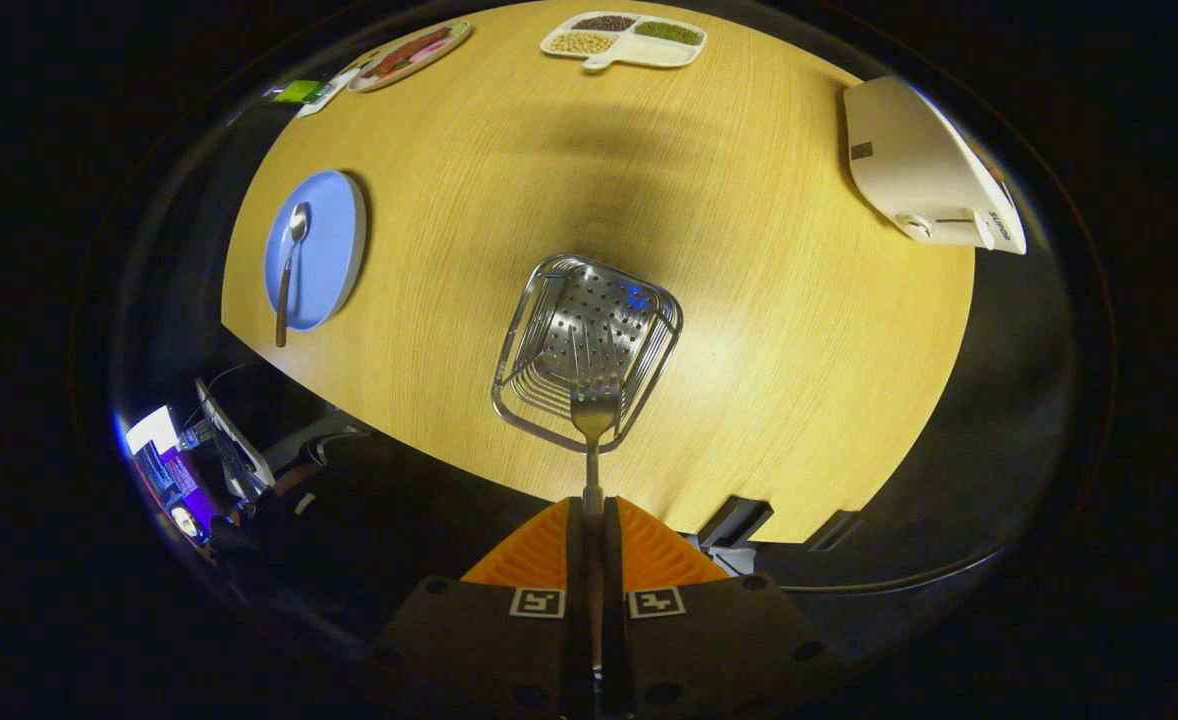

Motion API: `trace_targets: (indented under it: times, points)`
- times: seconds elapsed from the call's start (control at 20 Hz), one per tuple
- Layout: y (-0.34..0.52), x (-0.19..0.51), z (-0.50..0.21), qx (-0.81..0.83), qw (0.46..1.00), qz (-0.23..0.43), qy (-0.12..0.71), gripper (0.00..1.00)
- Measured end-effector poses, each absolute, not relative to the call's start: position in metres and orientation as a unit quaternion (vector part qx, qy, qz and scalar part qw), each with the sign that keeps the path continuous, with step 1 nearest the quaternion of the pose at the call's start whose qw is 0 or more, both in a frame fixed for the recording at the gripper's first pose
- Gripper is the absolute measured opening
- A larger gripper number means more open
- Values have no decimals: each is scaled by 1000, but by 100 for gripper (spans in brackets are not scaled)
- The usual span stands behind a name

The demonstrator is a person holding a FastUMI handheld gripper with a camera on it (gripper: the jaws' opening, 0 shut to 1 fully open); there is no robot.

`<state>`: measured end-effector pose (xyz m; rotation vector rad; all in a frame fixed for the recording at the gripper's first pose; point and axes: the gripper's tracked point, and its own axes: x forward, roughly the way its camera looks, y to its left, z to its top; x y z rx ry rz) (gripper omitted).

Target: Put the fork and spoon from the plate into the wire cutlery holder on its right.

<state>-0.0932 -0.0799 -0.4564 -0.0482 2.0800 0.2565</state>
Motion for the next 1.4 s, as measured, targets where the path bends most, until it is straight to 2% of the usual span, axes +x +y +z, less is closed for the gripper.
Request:
trace_targets:
  times: [0.35, 0.55, 0.7, 0.95, 1.1, 1.4]
  points:
    - [-67, -80, -485, -22, 461, 78, 883, 10]
    - [-62, -69, -491, -13, 478, 78, 875, 13]
    - [-63, -53, -489, 8, 526, 77, 847, 17]
    - [-47, -22, -459, 51, 653, 84, 751, 17]
    - [-7, -10, -430, 77, 713, 109, 688, 18]
    - [119, -17, -398, 119, 730, 199, 643, 28]
